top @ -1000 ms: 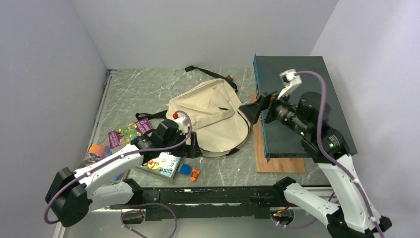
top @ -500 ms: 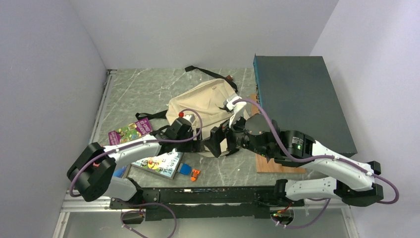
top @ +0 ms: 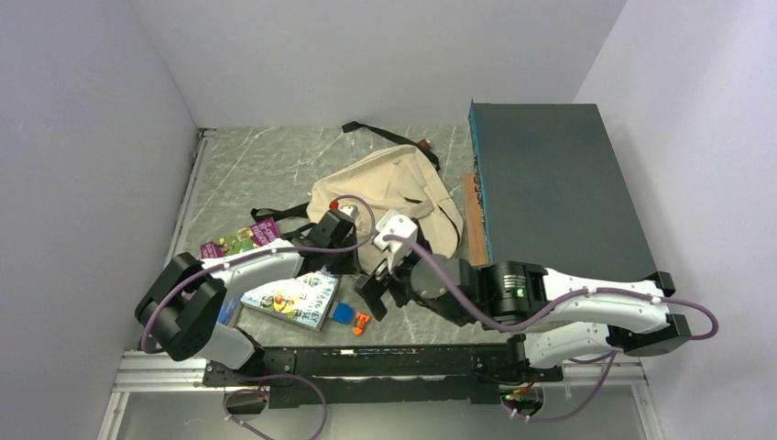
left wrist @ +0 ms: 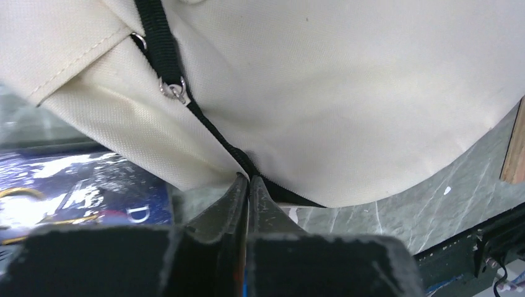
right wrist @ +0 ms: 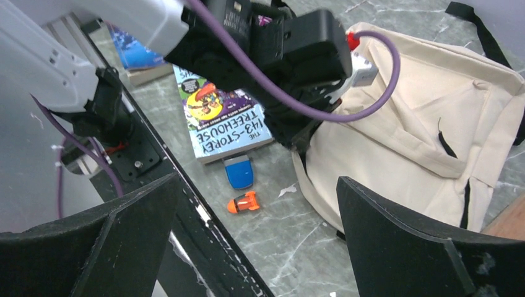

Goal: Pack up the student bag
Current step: Adjust the student bag at the center of the board, then unzip the student bag at the center of the board.

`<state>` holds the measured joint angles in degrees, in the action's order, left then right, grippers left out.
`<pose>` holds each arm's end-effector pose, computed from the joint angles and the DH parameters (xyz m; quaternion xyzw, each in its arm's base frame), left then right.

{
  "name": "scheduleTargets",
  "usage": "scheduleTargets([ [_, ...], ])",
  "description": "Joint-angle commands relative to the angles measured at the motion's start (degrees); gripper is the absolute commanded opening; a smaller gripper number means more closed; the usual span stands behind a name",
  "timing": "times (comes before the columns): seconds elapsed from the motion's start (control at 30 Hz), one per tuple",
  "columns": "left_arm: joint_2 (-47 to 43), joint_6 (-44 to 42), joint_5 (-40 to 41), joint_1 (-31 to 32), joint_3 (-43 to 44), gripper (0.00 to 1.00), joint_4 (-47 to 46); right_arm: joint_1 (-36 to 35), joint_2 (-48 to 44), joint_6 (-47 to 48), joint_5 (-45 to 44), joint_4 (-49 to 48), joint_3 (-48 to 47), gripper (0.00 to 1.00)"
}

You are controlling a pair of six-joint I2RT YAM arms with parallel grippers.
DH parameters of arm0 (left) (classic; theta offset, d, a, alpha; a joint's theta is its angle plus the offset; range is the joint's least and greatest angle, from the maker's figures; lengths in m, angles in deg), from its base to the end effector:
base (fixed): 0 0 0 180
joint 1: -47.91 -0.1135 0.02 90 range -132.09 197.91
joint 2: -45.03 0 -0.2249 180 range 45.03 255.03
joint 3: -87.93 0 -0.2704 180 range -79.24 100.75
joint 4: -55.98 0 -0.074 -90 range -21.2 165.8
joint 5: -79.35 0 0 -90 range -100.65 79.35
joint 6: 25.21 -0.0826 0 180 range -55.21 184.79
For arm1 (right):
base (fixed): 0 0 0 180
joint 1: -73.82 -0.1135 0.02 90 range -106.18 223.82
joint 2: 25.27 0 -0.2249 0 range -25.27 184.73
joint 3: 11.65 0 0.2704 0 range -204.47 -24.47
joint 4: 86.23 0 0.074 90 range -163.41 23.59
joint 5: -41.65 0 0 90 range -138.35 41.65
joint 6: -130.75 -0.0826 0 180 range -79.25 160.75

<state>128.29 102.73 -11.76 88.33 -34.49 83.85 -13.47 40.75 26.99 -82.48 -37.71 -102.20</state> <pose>0.2504 -0.2154 0.0937 0.0236 0.9495 -0.2047 0.2366 0.0607 0.3021 0.3734 -0.3518 0.7379 0.2455 0.5210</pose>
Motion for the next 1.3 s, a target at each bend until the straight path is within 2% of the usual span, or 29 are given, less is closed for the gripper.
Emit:
scheduleTargets([
  [0.0,-7.22,-3.45,3.92,-2.06,1.24,0.00,2.55,-1.74,0.72,2.60,-6.11,-1.69,0.02,1.00],
  [0.1,-11.53,-3.87,3.63,-2.18,-0.07,0.00,3.03,-1.75,1.43,2.70,-5.89,-4.48,3.29,1.00],
  [0.3,-19.47,-1.46,0.92,-2.25,-8.85,0.00,-3.24,-2.16,5.81,5.38,-3.48,-14.97,12.94,0.96],
  [0.43,-20.38,-1.29,0.97,-2.49,-9.83,0.00,-1.42,-2.19,11.18,2.51,-7.43,-14.46,12.28,0.92],
  [0.47,-20.30,-1.06,0.93,-2.64,-9.59,0.04,-0.51,-2.16,12.37,1.53,-8.00,-14.16,11.66,0.90],
  [0.57,-21.84,0.32,3.67,-3.05,-9.31,0.41,2.87,-2.14,15.43,-1.65,-9.48,-14.35,9.97,0.88],
  [0.7,-28.96,0.53,5.12,-6.08,-9.44,0.73,6.77,-2.08,17.64,-8.99,-13.98,-14.97,9.47,0.87],
  [0.77,-32.73,0.02,5.43,-8.74,-8.11,0.97,10.69,-2.08,17.97,-11.25,-15.12,-16.23,10.37,0.87],
  [0.87,-37.62,-0.89,7.53,-12.51,-5.44,1.00,16.73,-1.76,18.32,-12.89,-15.27,-20.00,11.93,0.87],
  [1.0,-42.35,-2.89,12.37,-16.94,-0.50,1.00,24.54,1.72,20.62,-19.33,-12.60,-20.28,10.59,0.84],
  [1.27,-50.93,-5.35,21.76,-18.72,5.15,1.00,32.44,8.18,32.05,-36.60,-14.30,-5.83,-2.02,0.83],
])
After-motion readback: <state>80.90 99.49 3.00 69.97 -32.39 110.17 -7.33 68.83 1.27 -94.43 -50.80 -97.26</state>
